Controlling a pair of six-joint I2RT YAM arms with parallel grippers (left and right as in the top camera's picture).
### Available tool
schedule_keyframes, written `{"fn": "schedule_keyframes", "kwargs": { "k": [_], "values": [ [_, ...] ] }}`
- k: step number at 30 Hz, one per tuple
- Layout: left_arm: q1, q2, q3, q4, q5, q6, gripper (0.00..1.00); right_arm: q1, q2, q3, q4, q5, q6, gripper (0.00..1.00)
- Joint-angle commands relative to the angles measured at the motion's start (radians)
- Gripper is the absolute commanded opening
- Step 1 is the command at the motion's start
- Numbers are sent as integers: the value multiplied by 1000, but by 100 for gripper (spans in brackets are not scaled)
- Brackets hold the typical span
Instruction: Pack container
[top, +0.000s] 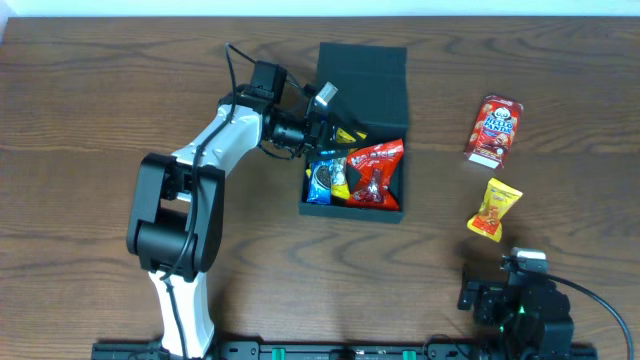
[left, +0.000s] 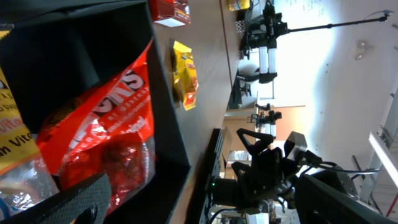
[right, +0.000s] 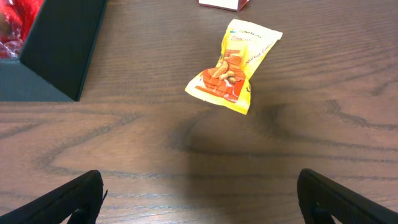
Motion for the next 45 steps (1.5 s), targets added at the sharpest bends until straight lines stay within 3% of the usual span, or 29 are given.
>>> {"fn": "schedule_keyframes", "kwargs": {
  "k": [1, 14, 24, 28, 32, 37, 40, 45],
  "values": [
    [7, 44, -2, 0, -27, 0, 95, -10, -5, -3, -5, 1, -8, 99],
    [2, 41, -1, 2, -20, 0, 95, -10, -5, -3, -5, 1, -8, 99],
    [-47, -274, 6, -6, -229, -38, 95, -10, -5, -3, -5, 1, -8, 99],
    [-105, -428, 8, -74, -438, -69, 95, -10, -5, -3, -5, 1, -8, 99],
    [-206, -538, 8, -240, -937, -119, 95, -10, -5, -3, -5, 1, -8, 99],
    [-317, -623, 3, -441, -1378, -124, 95, -10, -5, -3, -5, 1, -8, 99],
    [-335, -687, -45, -487, -1455, -123, 95, -10, -5, -3, -5, 1, -8, 99],
    [-282, -914, -292, -423, -1409, -159, 95, -10, -5, -3, -5, 1, -8, 99]
  ]
}}
